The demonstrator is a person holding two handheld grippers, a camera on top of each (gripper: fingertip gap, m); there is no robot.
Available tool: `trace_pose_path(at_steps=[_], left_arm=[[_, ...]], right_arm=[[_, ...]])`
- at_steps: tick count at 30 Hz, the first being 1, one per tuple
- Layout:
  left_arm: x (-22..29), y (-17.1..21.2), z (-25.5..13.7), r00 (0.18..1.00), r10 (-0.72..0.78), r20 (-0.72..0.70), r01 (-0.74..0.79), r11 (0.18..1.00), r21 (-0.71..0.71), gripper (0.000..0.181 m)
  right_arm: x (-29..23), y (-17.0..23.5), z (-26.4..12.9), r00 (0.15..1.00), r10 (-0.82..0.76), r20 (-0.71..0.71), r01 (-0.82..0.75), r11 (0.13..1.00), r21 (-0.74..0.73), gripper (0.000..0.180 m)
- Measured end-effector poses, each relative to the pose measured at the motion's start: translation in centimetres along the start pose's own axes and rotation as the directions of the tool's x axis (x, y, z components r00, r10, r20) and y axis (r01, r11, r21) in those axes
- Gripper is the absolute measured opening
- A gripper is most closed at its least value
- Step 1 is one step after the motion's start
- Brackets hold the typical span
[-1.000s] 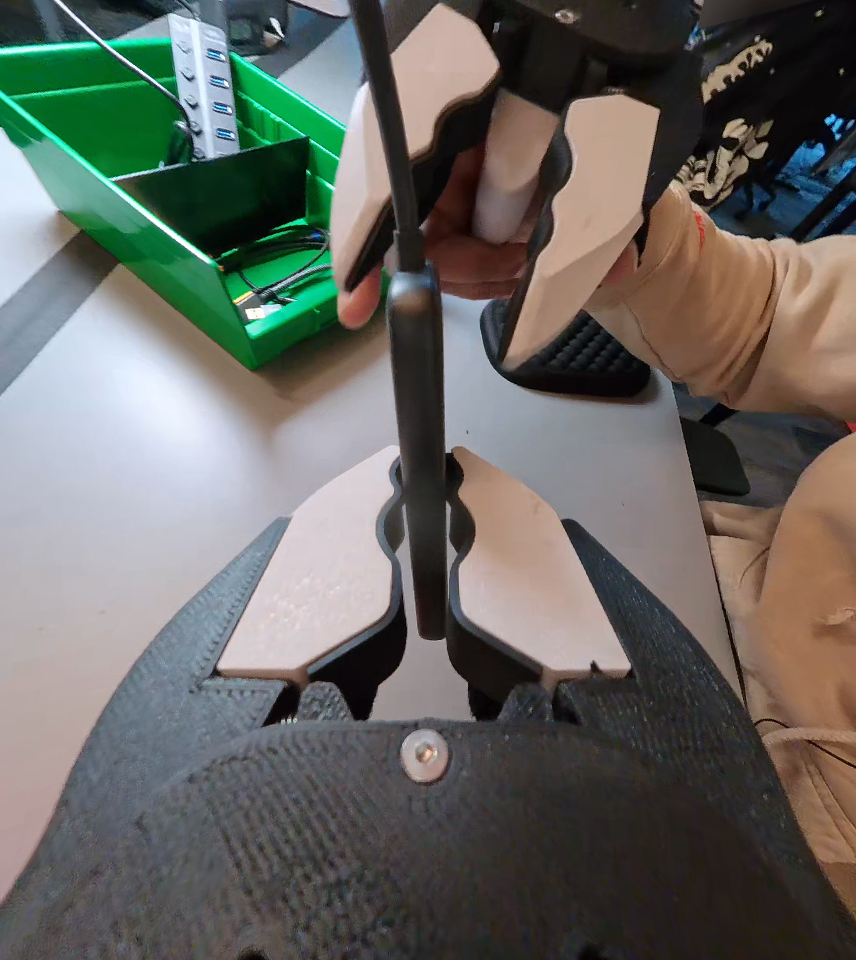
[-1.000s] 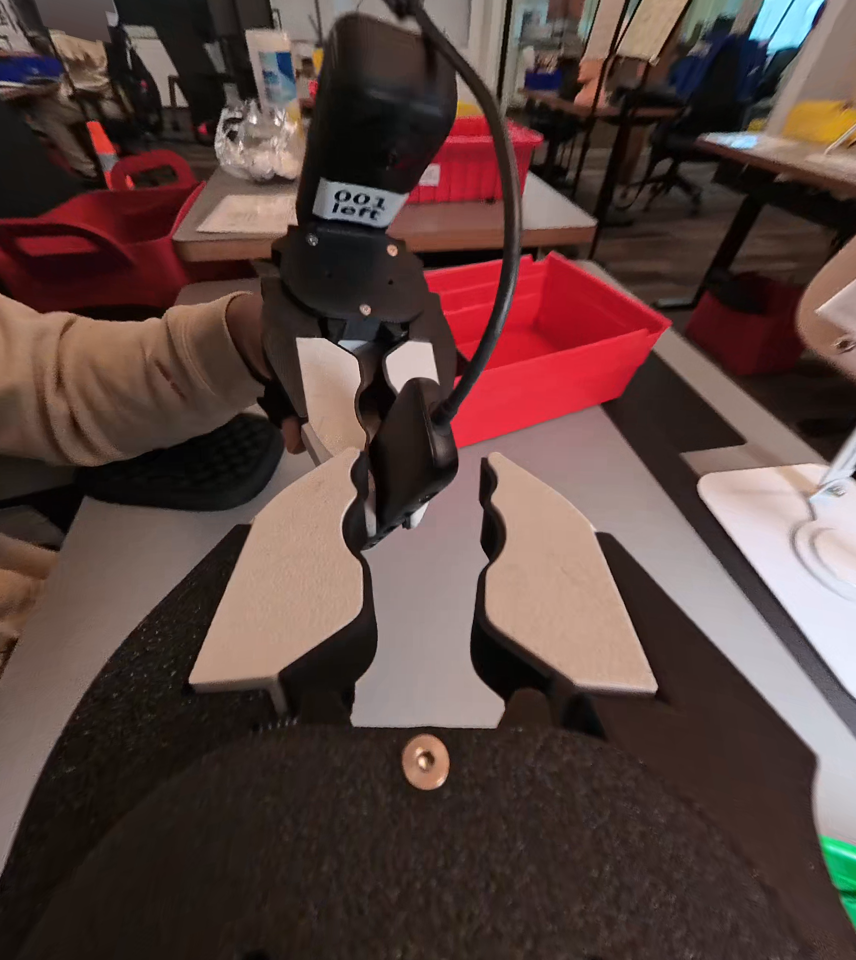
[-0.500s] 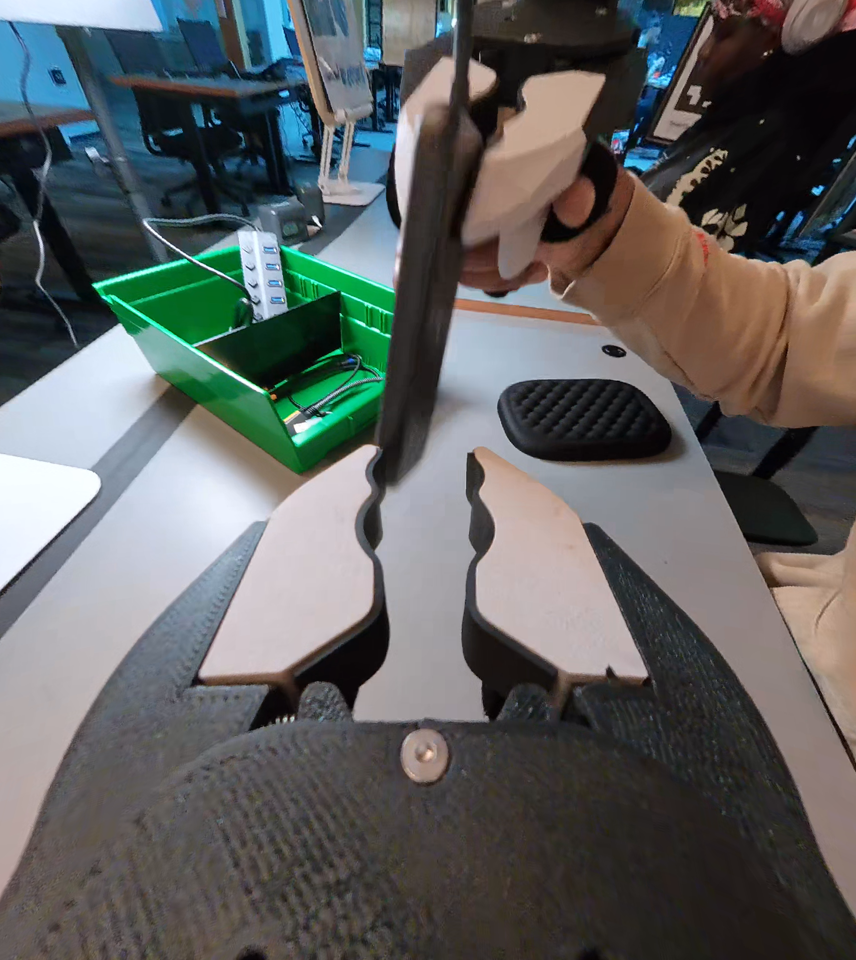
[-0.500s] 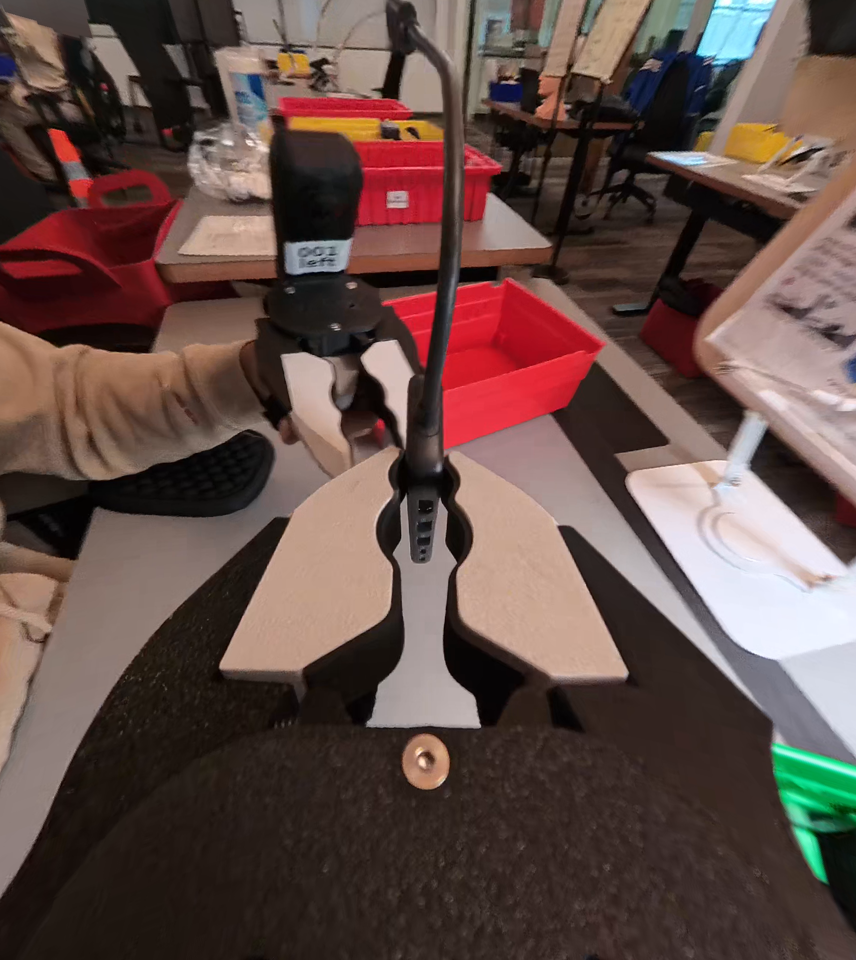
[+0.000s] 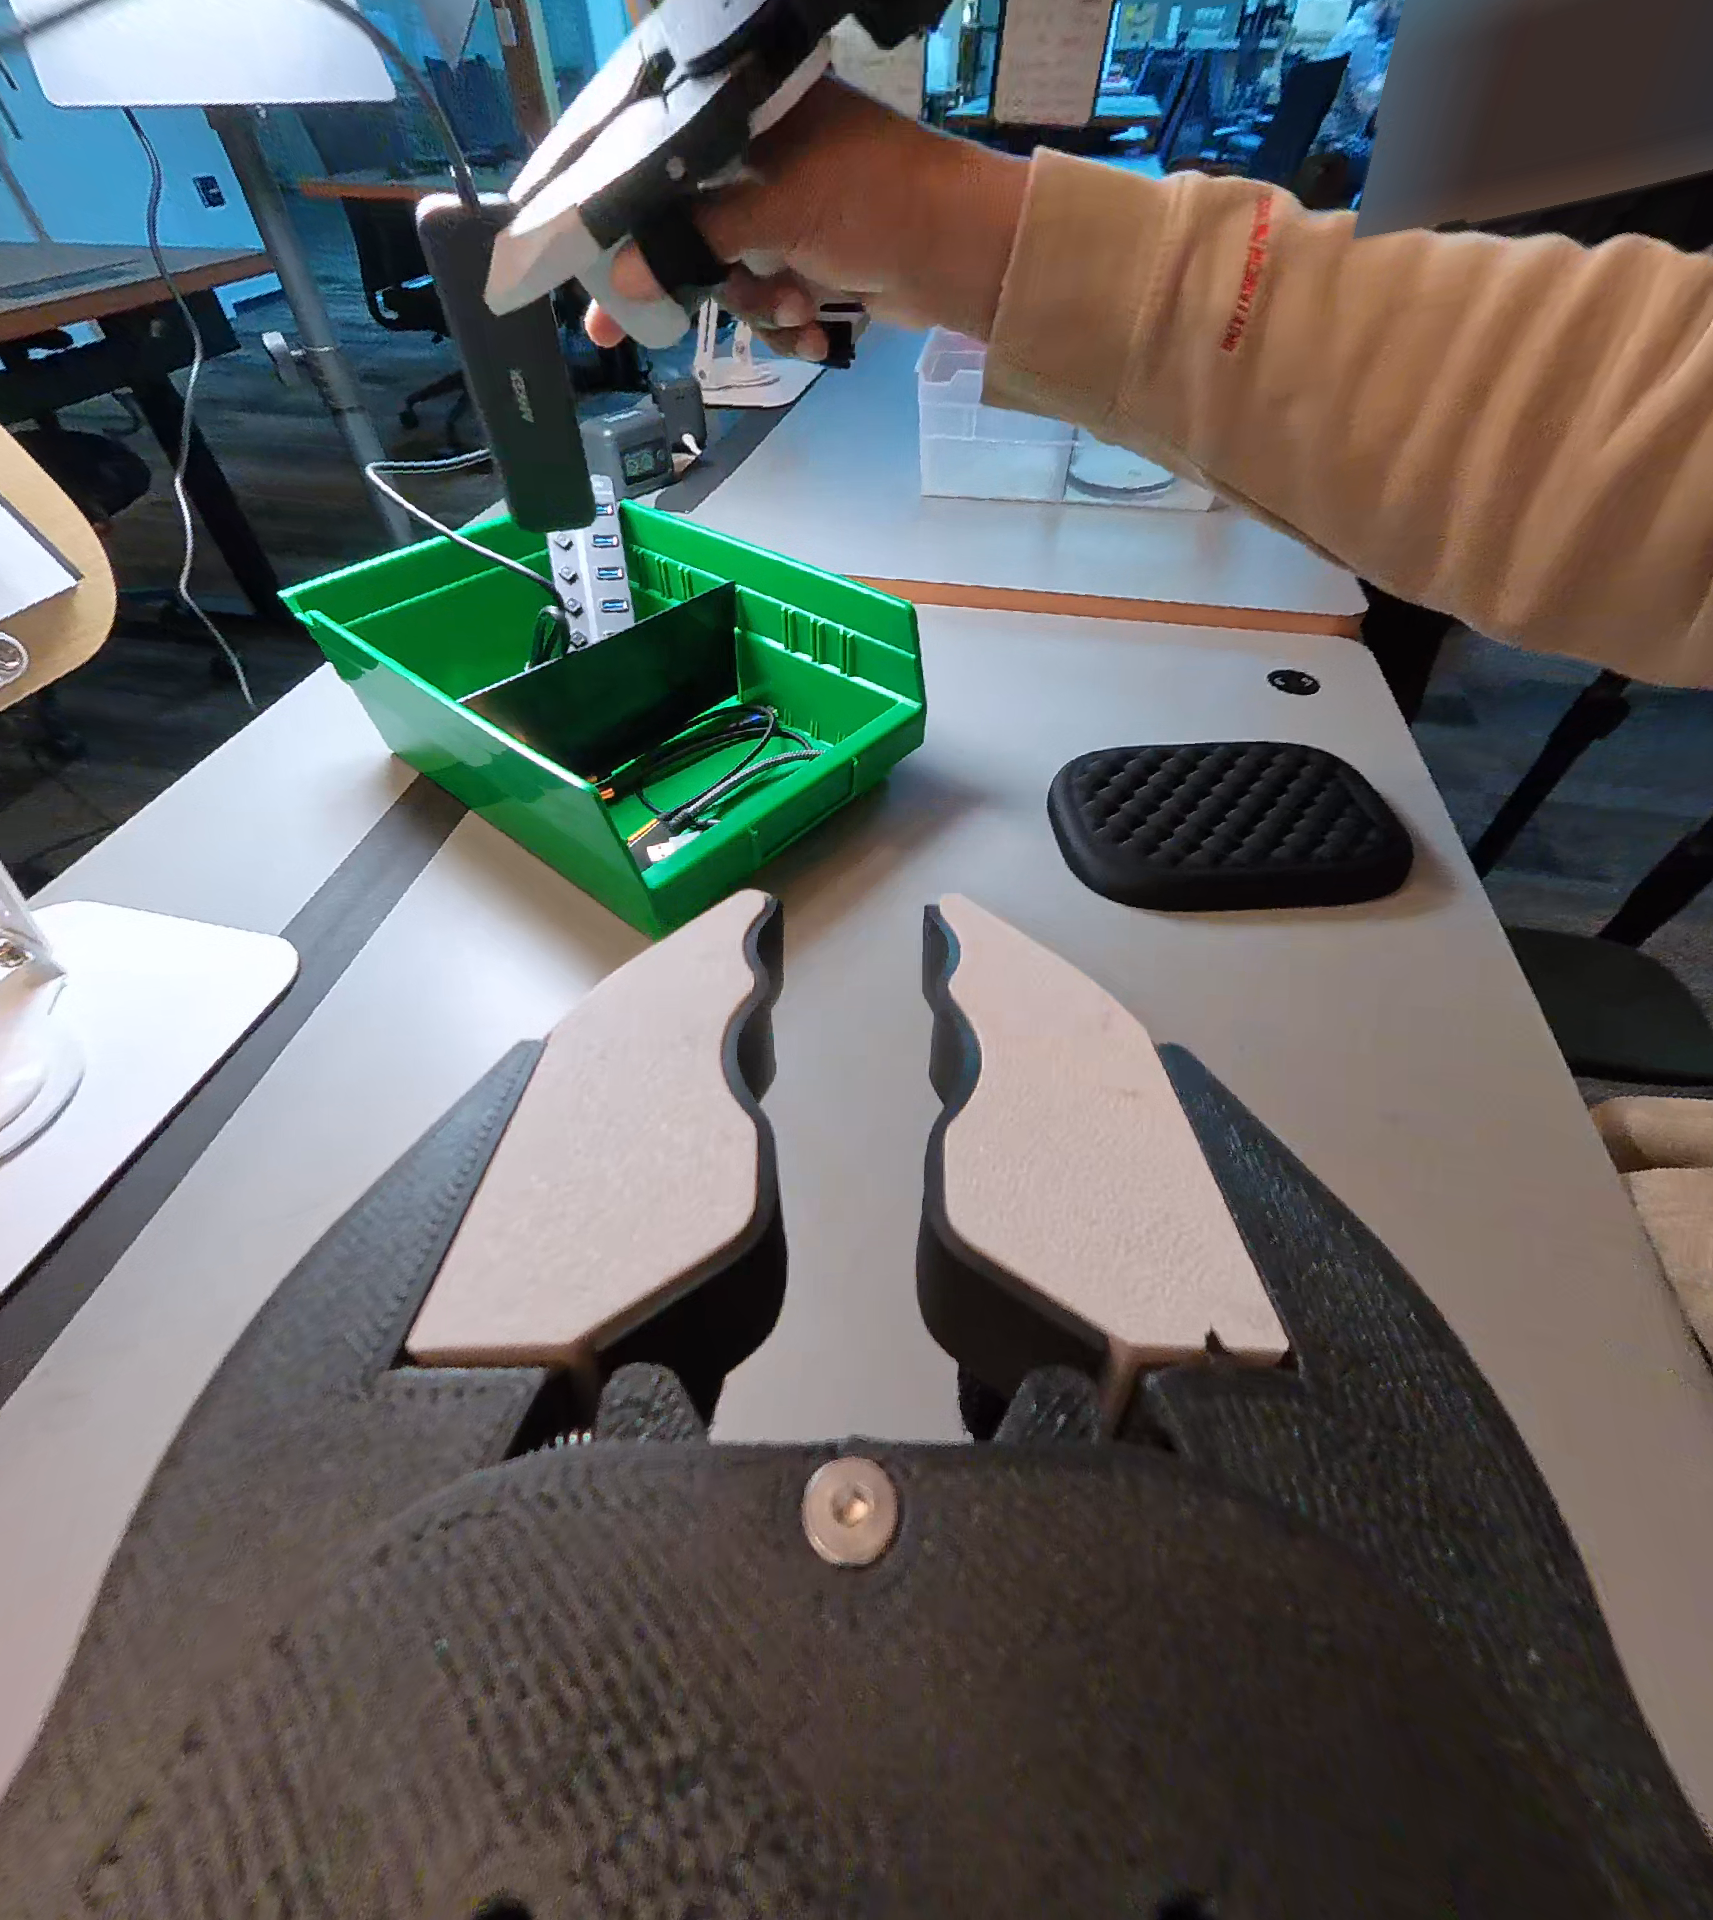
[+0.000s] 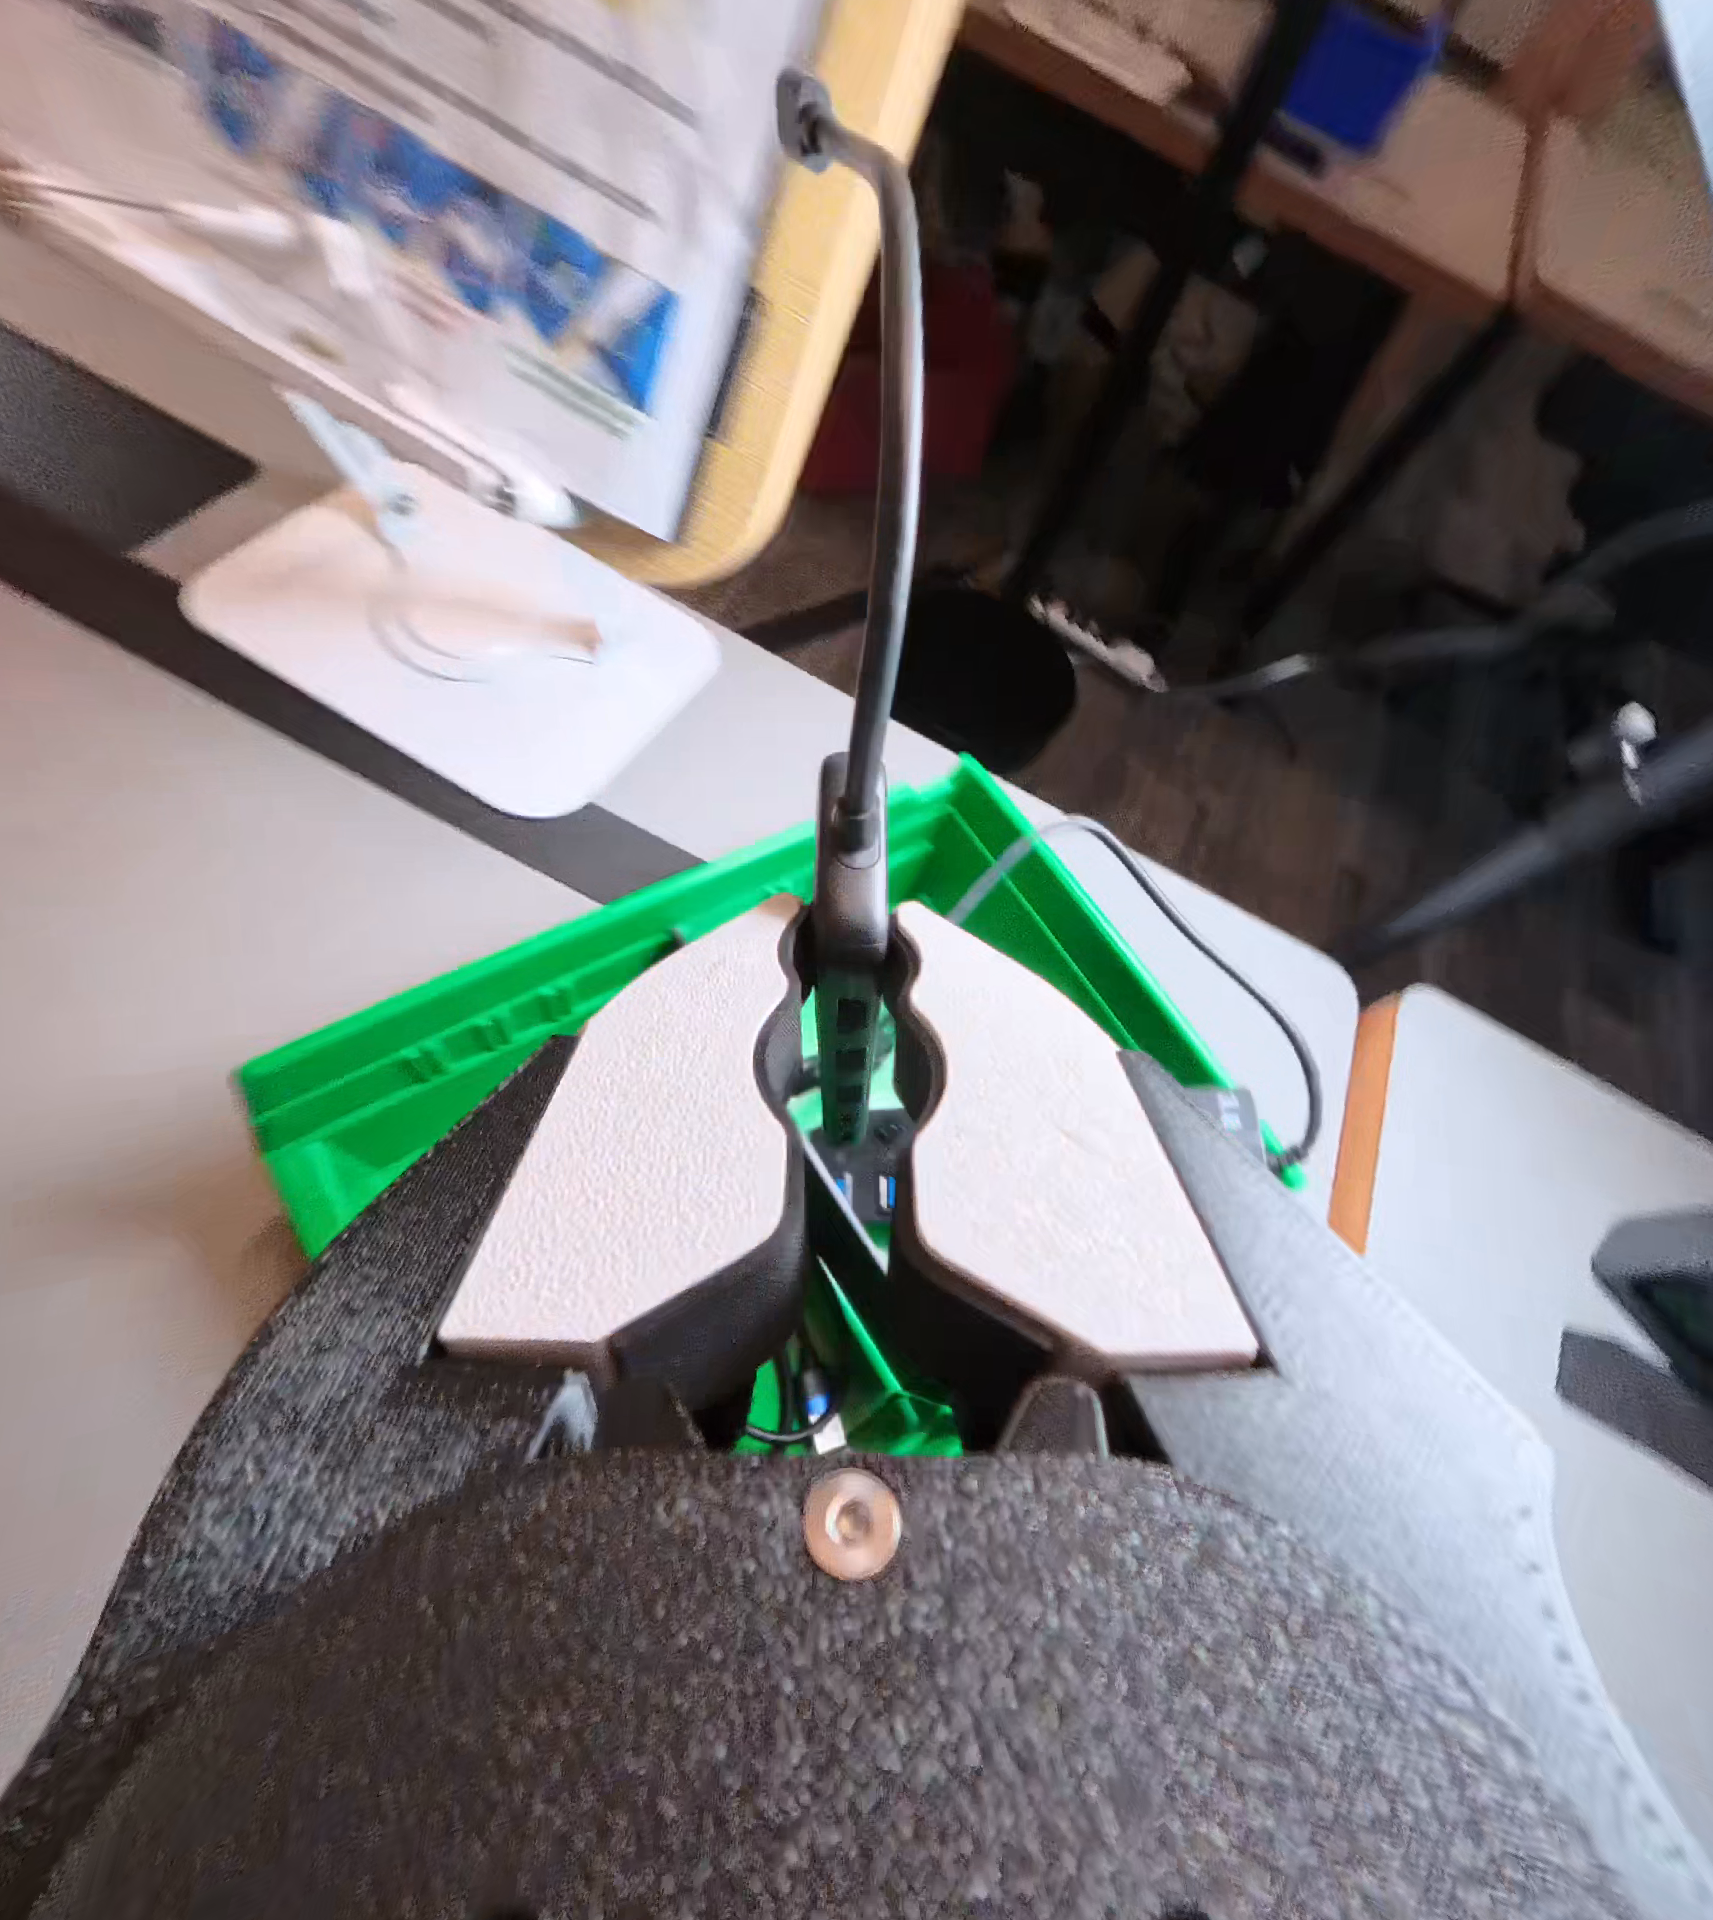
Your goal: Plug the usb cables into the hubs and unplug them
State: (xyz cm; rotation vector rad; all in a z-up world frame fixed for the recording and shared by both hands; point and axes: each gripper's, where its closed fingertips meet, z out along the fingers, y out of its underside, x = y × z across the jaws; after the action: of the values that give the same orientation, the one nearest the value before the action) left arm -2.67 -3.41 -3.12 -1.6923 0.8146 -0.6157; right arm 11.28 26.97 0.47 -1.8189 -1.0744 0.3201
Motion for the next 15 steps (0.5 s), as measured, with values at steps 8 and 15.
trace_pose_path(at_steps=[8, 15], left_arm=[[-1.2, 0.4, -0.5, 0.999, -0.034, 0.01, 0.034, 0.999, 0.007, 0.022], [-1.8, 1.2, -0.5, 0.998, -0.055, 0.013, 0.055, 0.998, -0.007, 0.021]], right_arm=[[5.2, 7.8, 5.8, 0.857, 0.515, 0.024, -0.512, 0.855, -0.084, 0.012], [4.9, 10.8, 7.6, 0.858, 0.513, 0.016, -0.501, 0.843, -0.198, 0.028]])
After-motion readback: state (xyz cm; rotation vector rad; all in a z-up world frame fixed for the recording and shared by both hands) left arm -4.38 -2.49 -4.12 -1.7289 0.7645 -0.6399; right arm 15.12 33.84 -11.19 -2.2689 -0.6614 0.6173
